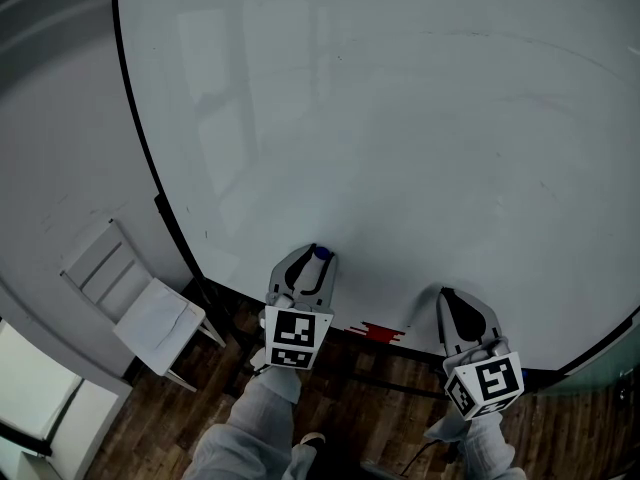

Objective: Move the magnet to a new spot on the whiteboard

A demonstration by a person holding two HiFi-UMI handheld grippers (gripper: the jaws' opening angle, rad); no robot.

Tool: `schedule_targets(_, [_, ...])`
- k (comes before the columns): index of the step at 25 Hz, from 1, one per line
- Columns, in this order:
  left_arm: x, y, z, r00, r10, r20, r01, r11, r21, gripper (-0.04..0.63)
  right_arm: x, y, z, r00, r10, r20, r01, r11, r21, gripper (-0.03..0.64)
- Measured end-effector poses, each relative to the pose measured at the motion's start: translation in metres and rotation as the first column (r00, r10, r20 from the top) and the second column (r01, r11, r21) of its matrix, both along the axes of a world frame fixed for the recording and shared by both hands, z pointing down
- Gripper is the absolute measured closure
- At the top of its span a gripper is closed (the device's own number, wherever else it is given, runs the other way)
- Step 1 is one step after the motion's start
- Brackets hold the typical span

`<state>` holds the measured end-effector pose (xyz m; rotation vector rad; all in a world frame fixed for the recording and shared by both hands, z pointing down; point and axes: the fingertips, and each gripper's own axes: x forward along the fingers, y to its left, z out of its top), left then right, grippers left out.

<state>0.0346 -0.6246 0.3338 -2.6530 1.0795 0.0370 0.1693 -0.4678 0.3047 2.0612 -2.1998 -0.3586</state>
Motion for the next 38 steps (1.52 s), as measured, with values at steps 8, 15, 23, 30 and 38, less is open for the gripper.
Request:
schedule_targets(8, [0.001, 0.002, 0.004, 1.0, 0.006, -0.013, -0.006, 1.0, -0.017, 0.341, 0.003, 0.007, -0.001, 1.0, 0.011, 0.001, -0.011, 1.0, 0.001, 0.588])
schedule_targets(15, [-0.007, 0.0, 0.007, 1.0, 0.01, -0.012, -0.011, 0.999, -0.037, 0.336, 0.001, 0.009, 0.002, 1.0, 0.012, 0.003, -0.012, 1.0, -0.007, 0.588])
schedule_targets(23, [-0.01, 0.004, 0.007, 1.0, 0.026, -0.014, -0.027, 0.998, -0.065, 0.334, 0.002, 0.014, 0.003, 1.0, 0.018, 0.01, -0.018, 1.0, -0.009, 0.588])
schedule_targets(30, [-0.018, 0.015, 0.012, 0.999, 0.048, -0.023, -0.051, 0.993, -0.106, 0.334, 0.003, 0.023, 0.007, 0.999, 0.025, 0.041, -0.024, 1.0, -0.015, 0.588])
schedule_targets(38, [-0.015, 0.037, 0.016, 0.994, 0.103, -0.043, -0.108, 0.985, -0.137, 0.334, 0.014, 0.042, 0.015, 0.995, 0.073, 0.072, -0.072, 0.997, -0.019, 0.588])
